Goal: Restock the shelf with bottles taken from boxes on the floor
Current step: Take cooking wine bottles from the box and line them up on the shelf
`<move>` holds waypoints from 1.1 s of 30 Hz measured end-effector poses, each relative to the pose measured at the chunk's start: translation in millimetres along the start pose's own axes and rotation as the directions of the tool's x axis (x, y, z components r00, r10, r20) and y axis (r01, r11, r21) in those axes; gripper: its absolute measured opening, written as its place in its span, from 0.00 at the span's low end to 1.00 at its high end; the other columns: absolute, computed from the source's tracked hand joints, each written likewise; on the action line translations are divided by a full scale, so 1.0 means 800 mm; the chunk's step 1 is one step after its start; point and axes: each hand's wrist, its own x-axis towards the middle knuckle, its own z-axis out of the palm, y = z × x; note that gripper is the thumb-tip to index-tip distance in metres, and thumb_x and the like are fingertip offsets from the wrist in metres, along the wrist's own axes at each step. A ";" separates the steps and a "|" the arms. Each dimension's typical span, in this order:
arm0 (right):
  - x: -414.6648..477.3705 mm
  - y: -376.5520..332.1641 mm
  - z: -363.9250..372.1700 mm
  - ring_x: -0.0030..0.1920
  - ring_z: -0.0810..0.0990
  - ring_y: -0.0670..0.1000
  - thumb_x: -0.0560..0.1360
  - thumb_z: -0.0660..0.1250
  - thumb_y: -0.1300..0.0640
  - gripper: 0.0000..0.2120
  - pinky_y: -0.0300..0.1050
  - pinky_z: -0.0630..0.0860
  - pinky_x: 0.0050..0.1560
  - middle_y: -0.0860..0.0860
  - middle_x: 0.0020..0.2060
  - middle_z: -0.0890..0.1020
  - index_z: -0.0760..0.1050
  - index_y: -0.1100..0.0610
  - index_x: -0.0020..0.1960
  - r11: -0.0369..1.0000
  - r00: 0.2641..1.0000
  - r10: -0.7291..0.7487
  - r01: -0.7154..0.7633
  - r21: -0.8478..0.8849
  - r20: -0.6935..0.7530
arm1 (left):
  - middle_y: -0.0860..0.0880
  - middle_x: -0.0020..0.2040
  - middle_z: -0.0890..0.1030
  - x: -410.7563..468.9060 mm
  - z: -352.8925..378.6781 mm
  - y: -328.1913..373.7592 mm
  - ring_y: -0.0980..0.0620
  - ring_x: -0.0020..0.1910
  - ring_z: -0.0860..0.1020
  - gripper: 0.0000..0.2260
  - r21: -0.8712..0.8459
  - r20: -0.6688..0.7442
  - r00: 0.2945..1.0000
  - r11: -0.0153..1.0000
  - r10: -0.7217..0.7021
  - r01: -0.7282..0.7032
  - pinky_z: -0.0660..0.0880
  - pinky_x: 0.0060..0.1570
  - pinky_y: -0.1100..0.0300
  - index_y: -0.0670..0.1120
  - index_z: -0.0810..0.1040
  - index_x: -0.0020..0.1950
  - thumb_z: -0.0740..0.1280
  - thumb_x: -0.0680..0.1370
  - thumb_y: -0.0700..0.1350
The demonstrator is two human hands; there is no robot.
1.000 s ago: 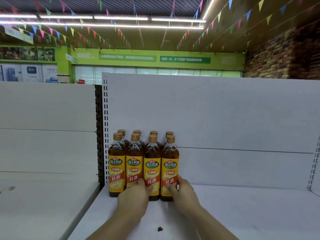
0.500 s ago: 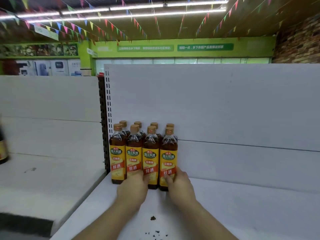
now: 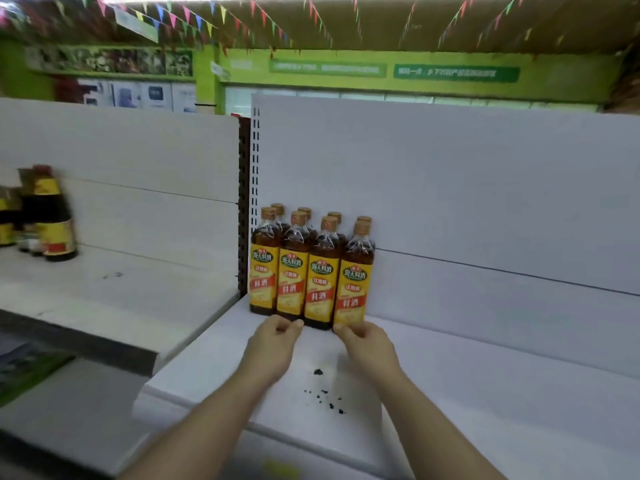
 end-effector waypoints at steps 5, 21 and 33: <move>-0.043 -0.016 0.012 0.52 0.83 0.54 0.80 0.66 0.40 0.21 0.48 0.77 0.52 0.53 0.47 0.85 0.82 0.57 0.55 0.996 0.998 0.049 -0.046 0.079 -0.045 | 0.51 0.50 0.82 -0.030 -0.029 0.005 0.50 0.49 0.81 0.10 -0.103 0.041 0.999 0.995 -0.007 0.011 0.78 0.49 0.51 0.50 0.77 0.51 0.65 0.82 0.57; -0.220 -0.082 0.043 0.50 0.84 0.48 0.80 0.69 0.44 0.11 0.46 0.78 0.50 0.47 0.49 0.86 0.82 0.52 0.51 0.965 0.962 0.108 -0.042 0.258 -0.249 | 0.49 0.50 0.83 -0.127 -0.140 -0.015 0.52 0.47 0.82 0.10 -0.225 0.240 0.956 0.968 0.166 -0.112 0.79 0.54 0.46 0.49 0.78 0.51 0.68 0.81 0.55; -0.315 -0.069 -0.004 0.52 0.84 0.48 0.80 0.69 0.44 0.12 0.50 0.80 0.55 0.47 0.50 0.86 0.82 0.52 0.52 0.965 0.894 0.194 -0.099 0.243 -0.404 | 0.50 0.52 0.82 -0.192 -0.104 0.011 0.54 0.47 0.82 0.08 -0.288 0.397 0.885 0.948 0.245 -0.133 0.80 0.53 0.47 0.52 0.77 0.52 0.68 0.81 0.56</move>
